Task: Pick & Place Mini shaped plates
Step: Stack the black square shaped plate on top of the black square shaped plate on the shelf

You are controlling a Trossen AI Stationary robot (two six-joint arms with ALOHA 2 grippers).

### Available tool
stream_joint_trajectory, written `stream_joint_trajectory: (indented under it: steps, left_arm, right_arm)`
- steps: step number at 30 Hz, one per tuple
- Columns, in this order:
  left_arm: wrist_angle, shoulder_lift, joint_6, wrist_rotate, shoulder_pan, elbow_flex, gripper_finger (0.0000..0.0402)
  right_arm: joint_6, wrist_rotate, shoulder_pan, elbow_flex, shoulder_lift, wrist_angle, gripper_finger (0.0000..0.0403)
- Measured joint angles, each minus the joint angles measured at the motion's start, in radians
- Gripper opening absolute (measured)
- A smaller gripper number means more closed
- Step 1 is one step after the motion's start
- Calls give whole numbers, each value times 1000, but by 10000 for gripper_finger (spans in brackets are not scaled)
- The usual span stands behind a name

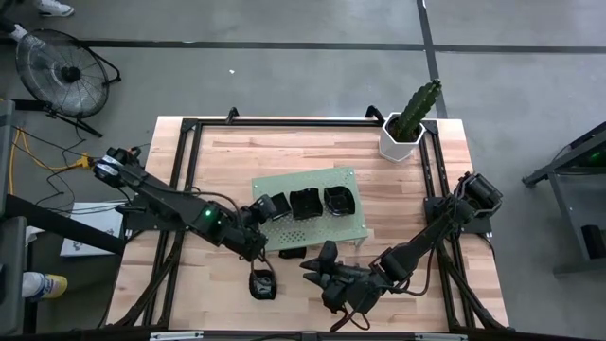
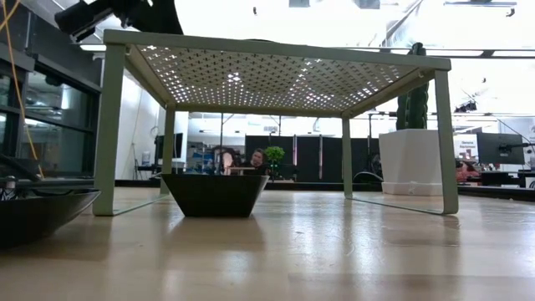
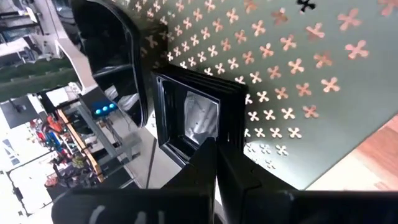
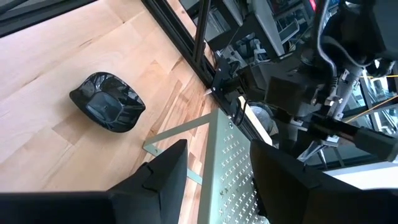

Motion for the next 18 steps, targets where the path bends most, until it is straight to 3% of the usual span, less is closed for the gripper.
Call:
stream_joint_trajectory:
  steps: [12,18]
  left_arm:
    - [-3,-1,2,19,-2,0,5]
    - [-4,-8,-22,31,-2,0,58]
  right_arm:
    - [0,0,0,0,0,0,169]
    - [0,0,0,0,0,-1,169]
